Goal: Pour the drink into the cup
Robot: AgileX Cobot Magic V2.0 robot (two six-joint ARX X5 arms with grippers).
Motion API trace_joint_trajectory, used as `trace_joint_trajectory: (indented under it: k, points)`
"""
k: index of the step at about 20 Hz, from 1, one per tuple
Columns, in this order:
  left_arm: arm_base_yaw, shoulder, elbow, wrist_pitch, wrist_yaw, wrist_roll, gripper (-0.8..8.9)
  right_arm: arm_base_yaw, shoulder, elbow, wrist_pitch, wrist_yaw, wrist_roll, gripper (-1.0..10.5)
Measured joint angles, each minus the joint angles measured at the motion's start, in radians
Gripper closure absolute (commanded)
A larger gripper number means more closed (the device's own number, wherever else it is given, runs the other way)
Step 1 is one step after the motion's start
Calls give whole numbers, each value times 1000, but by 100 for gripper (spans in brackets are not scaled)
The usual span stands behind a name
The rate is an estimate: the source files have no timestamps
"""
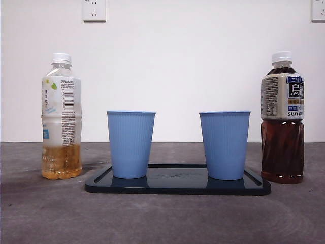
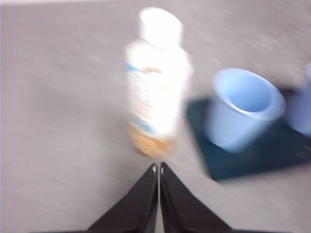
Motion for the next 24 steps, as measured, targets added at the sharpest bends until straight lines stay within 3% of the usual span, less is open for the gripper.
trace_joint_trajectory:
  k: [5, 8, 10, 17, 24]
  points:
    - [242, -178, -118, 336, -14, 148, 807, 0, 0, 0, 0, 0, 0, 941]
    - [361, -282, -273, 529, -14, 181, 807, 0, 0, 0, 0, 0, 0, 941]
    - [417, -353, -373, 580, -14, 187, 807, 0, 0, 0, 0, 0, 0, 941]
    - [477, -497, -624, 597, -14, 189, 807, 0, 0, 0, 0, 0, 0, 941]
    - [477, -544, -698, 578, -14, 177, 807, 0, 0, 0, 0, 0, 0, 941]
